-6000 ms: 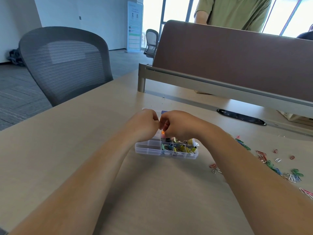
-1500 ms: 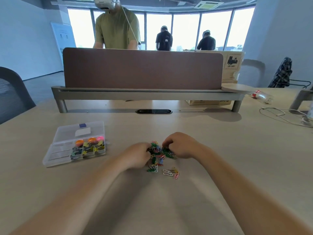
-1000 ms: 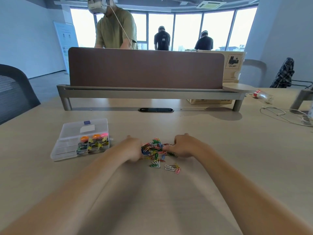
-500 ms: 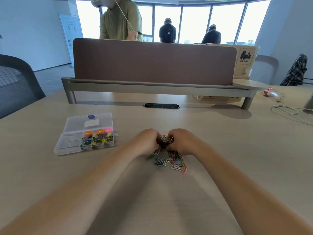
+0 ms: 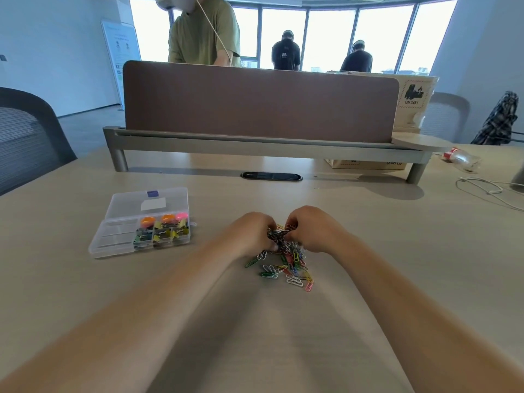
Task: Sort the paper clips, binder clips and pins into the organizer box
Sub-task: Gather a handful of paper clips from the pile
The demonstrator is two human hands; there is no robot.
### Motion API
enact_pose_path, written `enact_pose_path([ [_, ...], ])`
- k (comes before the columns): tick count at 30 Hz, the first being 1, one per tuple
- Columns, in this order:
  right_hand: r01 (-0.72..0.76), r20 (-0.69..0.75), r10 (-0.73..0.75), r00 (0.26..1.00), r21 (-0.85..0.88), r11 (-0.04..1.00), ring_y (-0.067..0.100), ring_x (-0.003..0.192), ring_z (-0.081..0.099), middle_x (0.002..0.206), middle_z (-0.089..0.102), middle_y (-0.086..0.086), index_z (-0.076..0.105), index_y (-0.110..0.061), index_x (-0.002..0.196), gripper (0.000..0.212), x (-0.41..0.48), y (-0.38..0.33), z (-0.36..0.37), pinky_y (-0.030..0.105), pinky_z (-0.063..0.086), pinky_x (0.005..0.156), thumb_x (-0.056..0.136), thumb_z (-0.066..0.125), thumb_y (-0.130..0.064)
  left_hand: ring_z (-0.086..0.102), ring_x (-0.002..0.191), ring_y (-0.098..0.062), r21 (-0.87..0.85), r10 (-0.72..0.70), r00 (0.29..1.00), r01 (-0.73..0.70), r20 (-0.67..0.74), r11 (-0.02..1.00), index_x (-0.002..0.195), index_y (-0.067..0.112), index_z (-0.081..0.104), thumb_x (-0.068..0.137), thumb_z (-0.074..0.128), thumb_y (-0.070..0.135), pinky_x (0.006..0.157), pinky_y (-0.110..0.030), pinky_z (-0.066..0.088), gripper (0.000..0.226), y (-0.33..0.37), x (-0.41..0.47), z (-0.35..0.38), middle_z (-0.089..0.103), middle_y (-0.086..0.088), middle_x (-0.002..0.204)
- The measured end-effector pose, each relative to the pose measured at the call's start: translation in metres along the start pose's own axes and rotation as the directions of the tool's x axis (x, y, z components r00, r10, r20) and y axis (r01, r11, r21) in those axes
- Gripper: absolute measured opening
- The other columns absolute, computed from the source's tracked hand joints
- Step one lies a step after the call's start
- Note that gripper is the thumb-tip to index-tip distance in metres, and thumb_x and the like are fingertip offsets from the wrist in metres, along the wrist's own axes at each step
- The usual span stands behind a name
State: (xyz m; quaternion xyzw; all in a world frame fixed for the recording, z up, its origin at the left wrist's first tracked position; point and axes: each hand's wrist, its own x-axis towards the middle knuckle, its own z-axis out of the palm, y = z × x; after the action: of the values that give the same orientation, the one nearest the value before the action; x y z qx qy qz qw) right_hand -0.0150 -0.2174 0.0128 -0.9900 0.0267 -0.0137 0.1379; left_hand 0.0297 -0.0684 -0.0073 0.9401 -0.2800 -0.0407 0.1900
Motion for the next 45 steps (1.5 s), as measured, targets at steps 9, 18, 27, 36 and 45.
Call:
enact_pose_path([
  [9, -0.007, 0.019, 0.007, 1.000, 0.024, 1.000, 0.014, 0.064, 0.058, 0.069, 0.061, -0.003, 0.073, -0.009, 0.095, 0.012, -0.002, 0.009, -0.010, 0.021, 0.039, 0.052, 0.091, 0.066, -0.019, 0.058, 0.095, -0.024, 0.035, 0.063, 0.989, -0.059, -0.132, 0.998, 0.098, 0.017, 0.069, 0.083, 0.068, 0.017, 0.067, -0.027, 0.040, 0.015, 0.005, 0.003, 0.007, 0.066, -0.006, 0.101],
  [18, 0.000, -0.013, 0.001, 1.000, 0.097, 0.995, 0.013, 0.055, 0.062, 0.065, 0.063, -0.003, 0.072, -0.011, 0.090, 0.008, 0.000, 0.008, -0.016, 0.022, 0.044, 0.050, 0.091, 0.067, -0.018, 0.061, 0.091, -0.023, 0.045, 0.096, 0.979, -0.090, -0.181, 0.995, 0.089, 0.017, 0.069, 0.085, 0.062, 0.009, 0.069, -0.027, 0.043, 0.011, 0.011, 0.007, -0.002, 0.068, -0.004, 0.096],
  [27, -0.030, 0.002, 0.030, 1.000, 0.076, 0.997, 0.012, 0.054, 0.064, 0.065, 0.065, -0.001, 0.070, -0.013, 0.084, 0.009, 0.004, 0.009, -0.018, 0.021, 0.046, 0.053, 0.091, 0.066, -0.017, 0.060, 0.097, -0.022, 0.074, 0.076, 0.995, -0.071, -0.070, 0.995, 0.107, 0.016, 0.070, 0.086, 0.067, 0.018, 0.075, -0.027, 0.045, 0.021, 0.014, 0.011, -0.005, 0.066, -0.006, 0.110],
  [36, -0.043, 0.031, 0.042, 0.999, 0.052, 0.998, 0.013, 0.062, 0.062, 0.069, 0.063, -0.001, 0.074, -0.008, 0.095, 0.011, 0.002, 0.012, -0.012, 0.019, 0.043, 0.052, 0.092, 0.065, -0.015, 0.060, 0.103, -0.024, 0.100, 0.091, 0.995, -0.095, 0.042, 0.990, 0.118, 0.019, 0.067, 0.086, 0.068, 0.022, 0.077, -0.028, 0.046, 0.033, 0.018, 0.013, 0.005, 0.065, -0.006, 0.116],
  [45, -0.026, -0.040, 0.029, 0.999, 0.086, 0.996, 0.014, 0.058, 0.063, 0.064, 0.062, -0.003, 0.072, -0.009, 0.089, 0.011, -0.002, 0.015, -0.020, 0.021, 0.045, 0.053, 0.092, 0.065, -0.017, 0.063, 0.096, -0.024, 0.055, 0.124, 0.985, -0.118, -0.123, 0.991, 0.111, 0.017, 0.072, 0.086, 0.068, 0.019, 0.077, -0.029, 0.049, 0.026, 0.020, 0.012, 0.003, 0.070, -0.007, 0.106],
])
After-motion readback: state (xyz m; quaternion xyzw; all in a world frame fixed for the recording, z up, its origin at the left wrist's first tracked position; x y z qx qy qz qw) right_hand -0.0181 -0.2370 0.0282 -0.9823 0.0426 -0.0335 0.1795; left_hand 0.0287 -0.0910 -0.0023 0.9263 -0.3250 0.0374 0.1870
